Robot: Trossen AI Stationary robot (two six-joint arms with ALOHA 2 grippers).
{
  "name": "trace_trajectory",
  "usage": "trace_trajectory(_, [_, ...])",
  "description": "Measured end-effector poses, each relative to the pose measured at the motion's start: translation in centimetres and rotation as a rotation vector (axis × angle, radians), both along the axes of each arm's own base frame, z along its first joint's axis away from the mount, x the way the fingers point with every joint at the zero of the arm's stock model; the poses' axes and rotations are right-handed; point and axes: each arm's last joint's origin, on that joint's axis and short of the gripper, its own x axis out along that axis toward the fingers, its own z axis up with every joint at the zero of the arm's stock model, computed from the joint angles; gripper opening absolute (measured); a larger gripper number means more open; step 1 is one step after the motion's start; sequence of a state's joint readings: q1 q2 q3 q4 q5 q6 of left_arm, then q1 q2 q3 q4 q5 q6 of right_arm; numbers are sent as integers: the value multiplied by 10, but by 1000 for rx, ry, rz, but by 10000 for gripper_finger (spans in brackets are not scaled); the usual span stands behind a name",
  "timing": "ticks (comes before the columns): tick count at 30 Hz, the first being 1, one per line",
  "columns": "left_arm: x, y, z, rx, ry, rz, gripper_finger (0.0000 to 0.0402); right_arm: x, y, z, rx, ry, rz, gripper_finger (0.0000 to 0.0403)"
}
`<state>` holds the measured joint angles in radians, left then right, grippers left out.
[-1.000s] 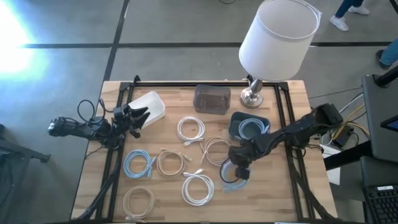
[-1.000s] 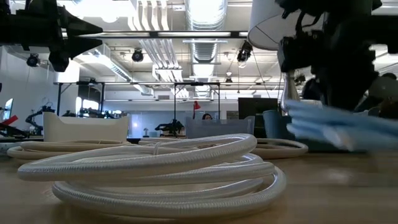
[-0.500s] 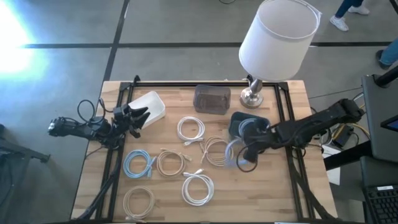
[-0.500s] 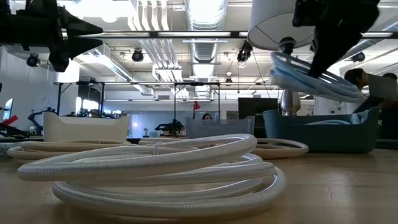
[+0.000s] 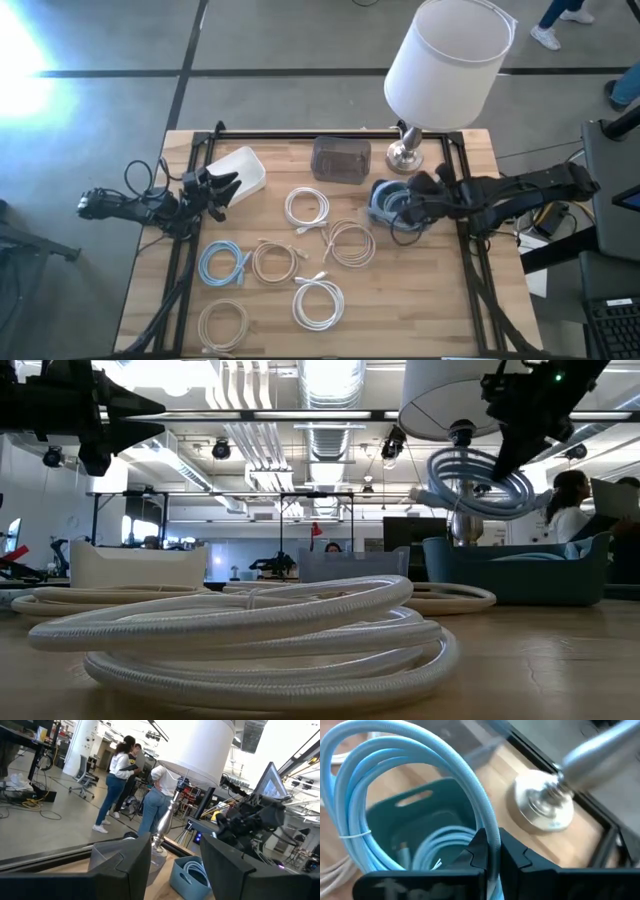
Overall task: Pick & Place USB Port
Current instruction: Put the right blue charger cable into the blue bin
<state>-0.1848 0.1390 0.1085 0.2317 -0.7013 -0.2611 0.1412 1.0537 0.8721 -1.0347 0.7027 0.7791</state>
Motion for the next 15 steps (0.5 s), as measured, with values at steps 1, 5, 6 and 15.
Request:
trace_trajectory(1, [0, 0, 0, 0, 0, 0, 174, -1, -2, -2, 6, 1, -30, 13])
trace_trajectory(5, [0, 0, 0, 0, 0, 0, 174, -6, -9, -15, 24, 6, -121, 14])
trace_trajectory(6, [0, 0, 0, 0, 0, 2, 174, -6, -10, -19, 25, 16, -133, 16])
trace_trajectory(15, [0, 0, 0, -3, 1, 16, 174, -13, -13, -46, 30, 68, -194, 46])
